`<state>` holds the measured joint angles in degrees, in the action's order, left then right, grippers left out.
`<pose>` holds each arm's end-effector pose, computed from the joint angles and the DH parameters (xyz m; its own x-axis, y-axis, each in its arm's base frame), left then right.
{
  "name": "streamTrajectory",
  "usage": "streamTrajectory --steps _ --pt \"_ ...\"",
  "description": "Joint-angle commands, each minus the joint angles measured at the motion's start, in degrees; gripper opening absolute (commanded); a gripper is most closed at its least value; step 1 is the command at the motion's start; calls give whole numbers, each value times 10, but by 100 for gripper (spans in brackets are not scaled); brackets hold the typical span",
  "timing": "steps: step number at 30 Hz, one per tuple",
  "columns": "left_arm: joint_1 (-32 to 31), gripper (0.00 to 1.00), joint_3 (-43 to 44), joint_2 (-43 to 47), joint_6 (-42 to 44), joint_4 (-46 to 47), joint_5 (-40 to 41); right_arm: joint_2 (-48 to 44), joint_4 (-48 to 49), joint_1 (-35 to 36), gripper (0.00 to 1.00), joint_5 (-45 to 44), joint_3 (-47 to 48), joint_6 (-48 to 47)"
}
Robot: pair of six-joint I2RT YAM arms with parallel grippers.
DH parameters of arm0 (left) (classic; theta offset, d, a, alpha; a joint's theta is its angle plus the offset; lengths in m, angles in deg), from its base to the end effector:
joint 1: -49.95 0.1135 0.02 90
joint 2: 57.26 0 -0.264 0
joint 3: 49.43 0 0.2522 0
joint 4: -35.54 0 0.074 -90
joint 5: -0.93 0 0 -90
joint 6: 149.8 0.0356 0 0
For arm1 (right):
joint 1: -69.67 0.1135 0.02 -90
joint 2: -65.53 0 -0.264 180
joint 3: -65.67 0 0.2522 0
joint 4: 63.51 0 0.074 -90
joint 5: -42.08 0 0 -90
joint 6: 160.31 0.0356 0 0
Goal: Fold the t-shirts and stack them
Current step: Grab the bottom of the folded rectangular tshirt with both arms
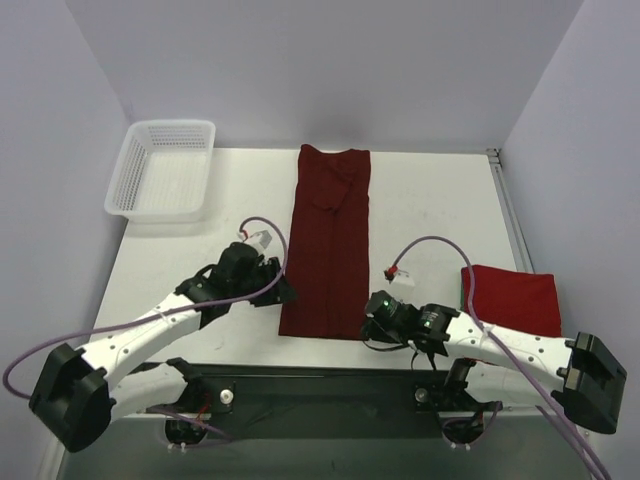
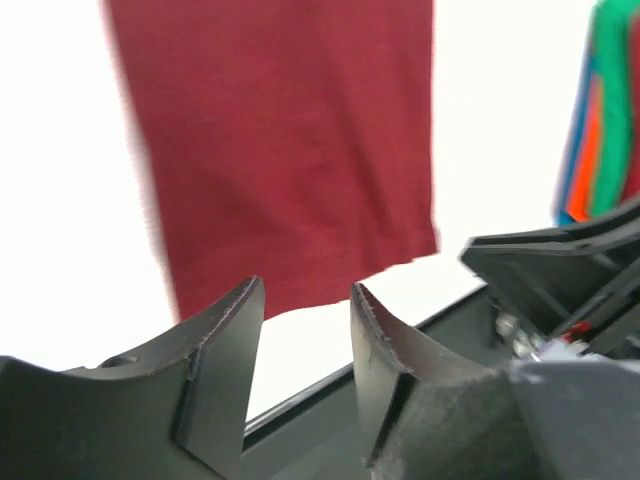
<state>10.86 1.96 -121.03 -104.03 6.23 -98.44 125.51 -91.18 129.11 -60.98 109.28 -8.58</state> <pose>0.1757 -0.1502 0.2237 -0.8697 -0.1802 -0.4596 0.1533 0.7863 -0.5985 0.1127 0.1750 0.1955 -0.8334 0.2759 -0.4788 -0.0469 0.8280 0.5587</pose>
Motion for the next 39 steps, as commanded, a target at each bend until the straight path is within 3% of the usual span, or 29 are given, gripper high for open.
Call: streamTrajectory --steps 1,4,17,28,35,39 --pt "21 52 -35 35 6 -74 30 -54 -16 -20 29 21 -43 29" --pt "21 54 -67 44 0 -67 17 -86 -8 -41 35 44 -72 33" --pt "21 57 -127 3 5 29 -45 -59 99 -89 34 117 -148 58" --pt "20 54 -138 -43 14 54 0 -29 129 -93 34 116 -162 71" --pt "18 47 -137 -70 18 75 -1 -15 134 -99 33 110 -168 71" --pt "7 29 -136 -73 10 81 -6 0 157 -103 26 111 -167 66"
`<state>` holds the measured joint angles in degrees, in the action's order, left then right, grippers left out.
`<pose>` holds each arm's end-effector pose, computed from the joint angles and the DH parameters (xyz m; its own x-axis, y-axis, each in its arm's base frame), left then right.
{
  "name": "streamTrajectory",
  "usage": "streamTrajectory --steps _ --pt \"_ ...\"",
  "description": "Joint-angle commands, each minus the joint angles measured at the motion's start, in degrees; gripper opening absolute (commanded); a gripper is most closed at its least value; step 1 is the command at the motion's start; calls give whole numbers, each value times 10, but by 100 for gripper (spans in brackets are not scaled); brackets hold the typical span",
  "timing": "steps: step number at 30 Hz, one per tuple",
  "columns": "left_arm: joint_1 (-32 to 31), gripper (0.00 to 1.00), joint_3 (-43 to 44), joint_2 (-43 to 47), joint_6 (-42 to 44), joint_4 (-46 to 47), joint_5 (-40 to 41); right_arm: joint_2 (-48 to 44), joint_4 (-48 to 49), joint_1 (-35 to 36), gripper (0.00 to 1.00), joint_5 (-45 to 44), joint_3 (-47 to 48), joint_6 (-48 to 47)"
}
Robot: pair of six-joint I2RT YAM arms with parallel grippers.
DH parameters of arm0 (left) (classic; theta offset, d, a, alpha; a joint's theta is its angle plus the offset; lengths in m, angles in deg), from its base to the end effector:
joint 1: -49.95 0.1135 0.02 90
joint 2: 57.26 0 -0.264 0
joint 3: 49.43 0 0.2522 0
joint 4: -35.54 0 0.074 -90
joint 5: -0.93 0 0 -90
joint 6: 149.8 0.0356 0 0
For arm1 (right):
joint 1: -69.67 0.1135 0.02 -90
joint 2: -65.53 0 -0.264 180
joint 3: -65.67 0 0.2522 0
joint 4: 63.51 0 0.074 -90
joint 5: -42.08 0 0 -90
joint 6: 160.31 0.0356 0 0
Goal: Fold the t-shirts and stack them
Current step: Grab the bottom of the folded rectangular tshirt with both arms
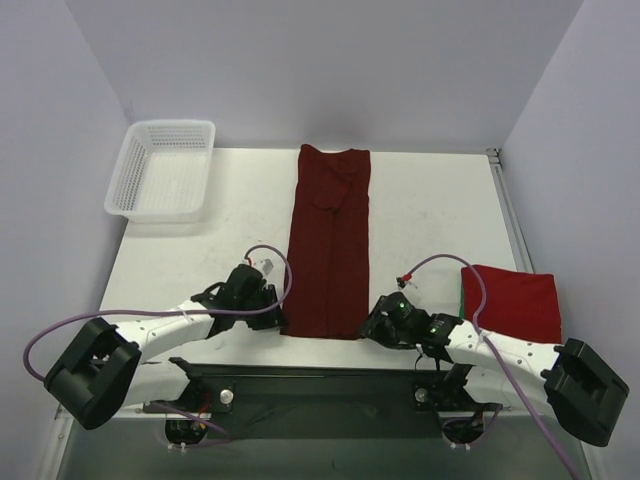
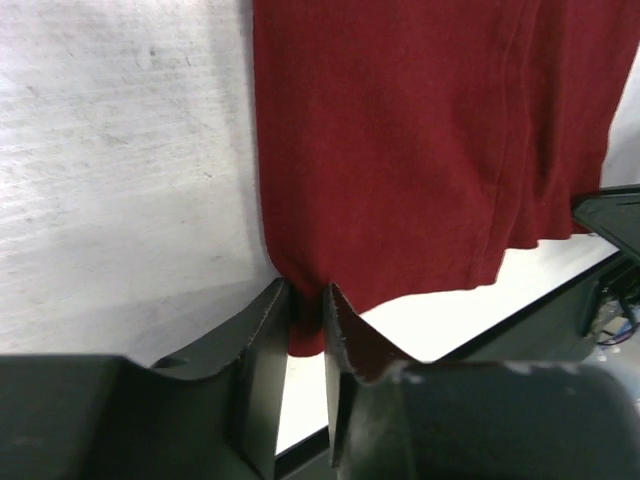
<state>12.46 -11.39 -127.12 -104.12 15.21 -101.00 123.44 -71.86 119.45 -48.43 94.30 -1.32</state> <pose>0.1623 -0.1338 0.1424 -0.9346 -0.1446 -0.3250 0.0603 0.8360 -0.5455 0.1207 0.1422 0.1469 -0.8499 0.4406 -0.2890 0.0959 0.6686 0.7374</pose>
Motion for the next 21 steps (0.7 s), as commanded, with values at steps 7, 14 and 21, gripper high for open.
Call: streamTrajectory --steps 7,14,21 --pt "-35 0 3 27 -12 -43 11 -14 -71 -8 0 -5 -19 -18" --pt "-122 0 20 122 -61 -154 58 -131 -190 64 0 -38 -4 -16" --pt "-168 0 23 193 -107 -201 83 -152 -263 151 0 -90 43 12"
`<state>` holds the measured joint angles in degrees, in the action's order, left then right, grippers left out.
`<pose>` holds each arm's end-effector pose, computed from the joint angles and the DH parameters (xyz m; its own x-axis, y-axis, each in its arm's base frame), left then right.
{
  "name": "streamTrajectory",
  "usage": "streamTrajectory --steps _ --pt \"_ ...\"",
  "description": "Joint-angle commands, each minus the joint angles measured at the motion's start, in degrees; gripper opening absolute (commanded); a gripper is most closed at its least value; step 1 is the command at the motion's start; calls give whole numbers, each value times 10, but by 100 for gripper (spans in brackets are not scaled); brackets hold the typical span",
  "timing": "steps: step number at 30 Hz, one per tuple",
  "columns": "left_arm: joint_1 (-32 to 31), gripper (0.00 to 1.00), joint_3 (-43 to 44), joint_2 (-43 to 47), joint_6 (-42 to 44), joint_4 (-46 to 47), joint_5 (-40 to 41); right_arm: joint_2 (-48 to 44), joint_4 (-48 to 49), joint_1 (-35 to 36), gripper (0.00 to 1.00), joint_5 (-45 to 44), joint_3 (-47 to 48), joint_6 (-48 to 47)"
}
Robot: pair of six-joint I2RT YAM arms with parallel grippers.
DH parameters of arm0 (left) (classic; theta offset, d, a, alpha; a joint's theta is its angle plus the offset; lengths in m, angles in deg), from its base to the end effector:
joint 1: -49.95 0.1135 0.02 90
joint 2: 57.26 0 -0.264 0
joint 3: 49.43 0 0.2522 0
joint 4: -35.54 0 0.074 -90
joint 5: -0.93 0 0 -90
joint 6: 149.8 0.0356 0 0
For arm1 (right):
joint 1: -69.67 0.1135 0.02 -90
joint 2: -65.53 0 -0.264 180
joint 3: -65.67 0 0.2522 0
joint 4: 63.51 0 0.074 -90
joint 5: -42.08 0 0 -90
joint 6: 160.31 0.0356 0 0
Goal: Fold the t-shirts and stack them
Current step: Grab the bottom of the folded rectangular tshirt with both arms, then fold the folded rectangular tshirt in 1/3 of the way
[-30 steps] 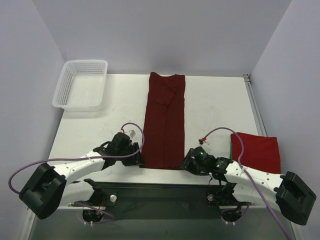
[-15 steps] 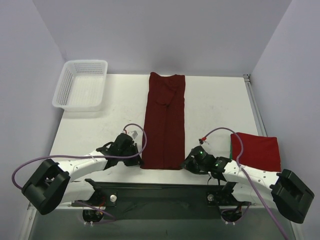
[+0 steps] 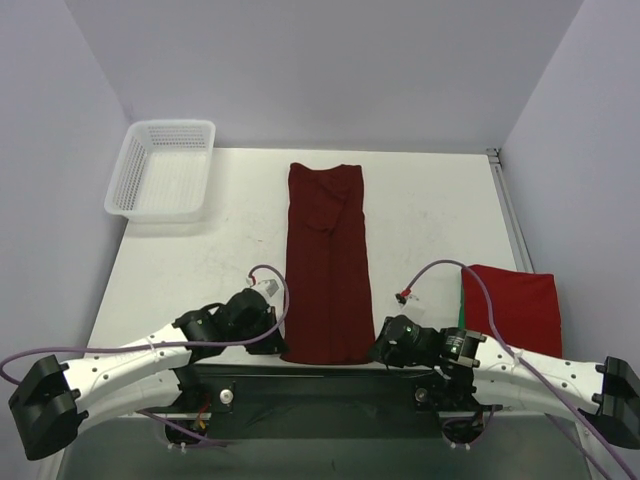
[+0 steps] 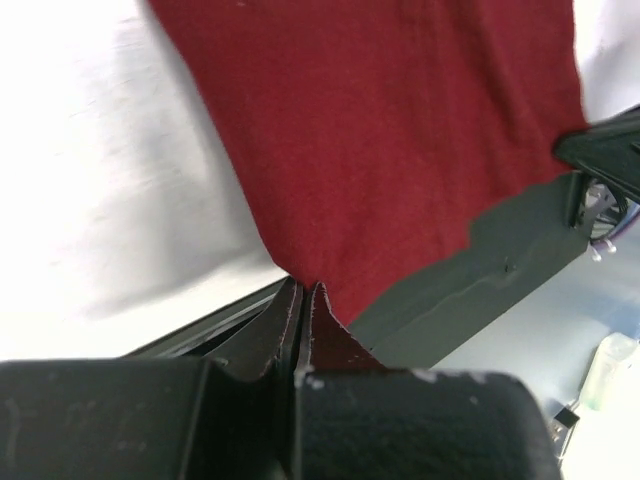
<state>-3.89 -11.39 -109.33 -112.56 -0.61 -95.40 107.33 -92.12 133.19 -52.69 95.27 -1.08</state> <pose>0.0986 -0.1415 0.1766 -0.9463 -0.0462 -0.3201 0.1500 0.8141 -0.5611 0.0707 0.1352 0.1646 -0.9111 0.2607 -0.3192 -0.0339 0.7245 0.6884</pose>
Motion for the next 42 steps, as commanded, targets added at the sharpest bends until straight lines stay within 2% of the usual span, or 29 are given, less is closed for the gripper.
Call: streamTrajectory --steps 1,3,7,8,10,14,24,32,42 --pt "-2 0 31 14 -19 -48 33 17 -62 12 0 -55 52 0" --pt "5 0 62 1 3 -49 37 51 -70 4 0 -62 81 -23" --pt "51 0 118 -66 41 -19 15 128 -69 -93 0 -17 172 -119" --pt "80 0 126 -78 48 -7 6 143 -66 -110 0 -8 189 -137" --pt "109 0 156 -116 65 16 -11 191 -49 -167 0 19 216 -163" --pt "161 0 224 -195 72 49 -35 299 -31 -233 0 71 312 -213" --pt "261 0 358 -404 47 104 -77 497 -12 -342 0 138 484 -254" --pt "311 0 443 -493 24 118 -91 597 -12 -401 0 183 581 -263" --pt "340 0 514 -573 16 132 -112 667 -13 -448 0 223 655 -276"
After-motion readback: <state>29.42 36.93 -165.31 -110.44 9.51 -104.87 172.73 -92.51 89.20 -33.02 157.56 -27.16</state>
